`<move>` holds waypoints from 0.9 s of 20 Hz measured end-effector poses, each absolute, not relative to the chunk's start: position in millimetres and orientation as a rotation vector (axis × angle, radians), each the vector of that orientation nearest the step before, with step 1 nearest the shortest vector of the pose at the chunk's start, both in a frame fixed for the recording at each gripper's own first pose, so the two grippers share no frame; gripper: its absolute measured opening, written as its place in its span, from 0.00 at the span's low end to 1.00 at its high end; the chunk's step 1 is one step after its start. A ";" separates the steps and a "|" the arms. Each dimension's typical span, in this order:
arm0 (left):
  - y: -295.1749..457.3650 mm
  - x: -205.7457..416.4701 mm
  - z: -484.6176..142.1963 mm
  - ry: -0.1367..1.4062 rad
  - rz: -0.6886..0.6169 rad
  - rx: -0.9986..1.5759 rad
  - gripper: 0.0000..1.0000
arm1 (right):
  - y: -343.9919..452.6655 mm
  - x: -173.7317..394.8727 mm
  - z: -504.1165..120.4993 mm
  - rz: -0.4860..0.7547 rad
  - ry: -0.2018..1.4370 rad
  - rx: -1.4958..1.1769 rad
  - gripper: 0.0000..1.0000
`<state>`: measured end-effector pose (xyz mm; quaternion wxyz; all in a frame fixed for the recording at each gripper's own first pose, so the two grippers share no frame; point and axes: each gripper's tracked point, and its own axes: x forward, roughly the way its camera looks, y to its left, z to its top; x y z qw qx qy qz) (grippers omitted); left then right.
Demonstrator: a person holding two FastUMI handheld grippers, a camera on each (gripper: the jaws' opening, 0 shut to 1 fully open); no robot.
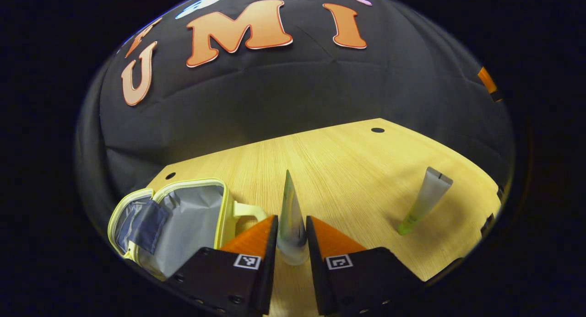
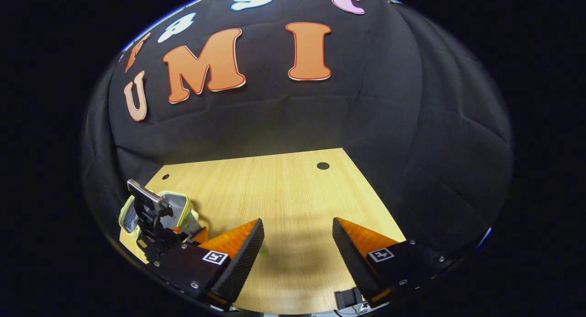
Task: First open the suitcase, pack the skin care products into it, and then close the suitcase.
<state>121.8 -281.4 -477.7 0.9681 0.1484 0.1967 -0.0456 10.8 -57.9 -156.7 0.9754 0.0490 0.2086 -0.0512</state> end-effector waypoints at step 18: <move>-289.5 107.9 -434.4 0.479 -0.177 0.125 0.23 | -48.8 13.3 -149.4 -0.083 0.390 0.131 0.95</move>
